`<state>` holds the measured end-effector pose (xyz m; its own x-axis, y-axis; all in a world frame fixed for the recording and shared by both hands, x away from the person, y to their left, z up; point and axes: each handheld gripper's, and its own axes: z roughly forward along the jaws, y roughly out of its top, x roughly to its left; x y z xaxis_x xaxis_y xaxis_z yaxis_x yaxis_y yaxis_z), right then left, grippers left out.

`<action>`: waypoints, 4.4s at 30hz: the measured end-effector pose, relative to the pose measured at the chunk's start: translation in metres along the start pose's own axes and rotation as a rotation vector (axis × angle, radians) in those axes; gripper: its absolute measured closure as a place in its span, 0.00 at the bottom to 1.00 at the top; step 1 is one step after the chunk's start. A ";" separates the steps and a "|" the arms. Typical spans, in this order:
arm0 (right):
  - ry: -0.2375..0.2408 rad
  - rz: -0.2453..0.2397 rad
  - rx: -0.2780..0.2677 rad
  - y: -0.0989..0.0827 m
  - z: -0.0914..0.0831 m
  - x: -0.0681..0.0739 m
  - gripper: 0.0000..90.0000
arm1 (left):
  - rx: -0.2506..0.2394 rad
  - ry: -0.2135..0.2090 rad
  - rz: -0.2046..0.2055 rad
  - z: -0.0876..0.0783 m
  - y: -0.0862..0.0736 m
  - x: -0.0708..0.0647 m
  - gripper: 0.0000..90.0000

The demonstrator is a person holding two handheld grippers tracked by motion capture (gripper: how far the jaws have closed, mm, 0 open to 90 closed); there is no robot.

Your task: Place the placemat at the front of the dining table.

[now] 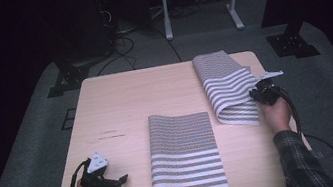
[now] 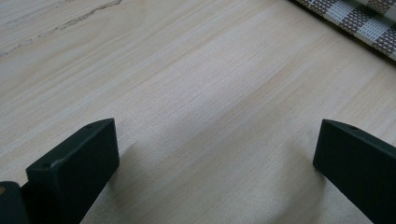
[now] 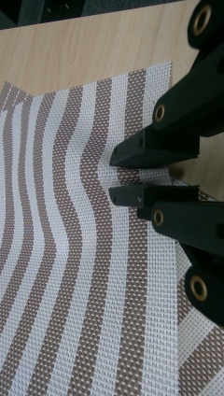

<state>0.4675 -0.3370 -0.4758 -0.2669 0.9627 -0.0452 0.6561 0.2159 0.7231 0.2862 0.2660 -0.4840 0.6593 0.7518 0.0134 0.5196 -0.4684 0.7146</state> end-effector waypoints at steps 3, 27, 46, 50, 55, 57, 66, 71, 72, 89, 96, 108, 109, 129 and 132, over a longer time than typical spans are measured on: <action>0.009 0.009 0.004 0.001 0.000 0.001 0.94 | 0.000 0.000 0.000 0.000 0.000 0.000 0.00; 0.143 0.046 -0.058 0.022 -0.034 0.010 0.98 | -0.003 -0.011 0.011 0.001 0.001 0.000 0.00; 0.204 -0.019 -0.067 0.043 -0.035 0.050 0.98 | -0.002 -0.023 0.022 0.001 0.001 -0.002 0.00; 0.217 -0.039 -0.071 0.048 -0.034 0.059 0.98 | -0.001 -0.023 0.022 0.001 0.001 -0.002 0.00; 0.229 -0.058 -0.075 0.054 -0.035 0.069 0.98 | -0.001 -0.023 0.022 0.001 0.001 -0.002 0.00; 0.237 -0.068 -0.075 0.056 -0.035 0.073 0.98 | -0.001 -0.023 0.022 0.001 0.001 -0.002 0.00; 0.255 -0.075 -0.076 0.059 -0.029 0.087 0.98 | 0.000 -0.024 0.025 0.001 0.001 -0.002 0.00; 0.267 -0.075 -0.079 0.061 -0.028 0.093 0.98 | 0.000 -0.027 0.026 0.001 0.001 -0.002 0.00; 0.276 -0.076 -0.077 0.062 -0.026 0.098 0.98 | 0.000 -0.027 0.026 0.001 0.001 -0.002 0.00; 0.273 -0.139 -0.063 0.086 -0.022 0.147 0.98 | 0.000 -0.024 0.024 0.002 0.002 -0.002 0.00; 0.301 -0.157 -0.062 0.093 -0.014 0.178 0.98 | 0.001 -0.029 0.030 0.002 0.002 -0.002 0.00; 0.338 -0.219 -0.047 0.105 0.001 0.217 0.98 | 0.000 -0.036 0.034 0.001 0.001 -0.003 0.00; 0.340 -0.221 -0.047 0.107 0.002 0.219 0.98 | 0.000 -0.037 0.034 0.000 0.001 -0.003 0.00; 0.428 -0.257 -0.064 0.111 0.014 0.257 0.81 | 0.000 -0.036 0.037 0.000 0.001 -0.003 0.00; 0.431 -0.255 -0.068 0.112 0.011 0.256 0.76 | 0.000 -0.036 0.037 0.000 0.000 -0.003 0.00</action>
<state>0.4800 -0.0649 -0.4140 -0.6890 0.7228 0.0523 0.4886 0.4100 0.7702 0.2850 0.2636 -0.4840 0.6970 0.7169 0.0143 0.4948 -0.4953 0.7140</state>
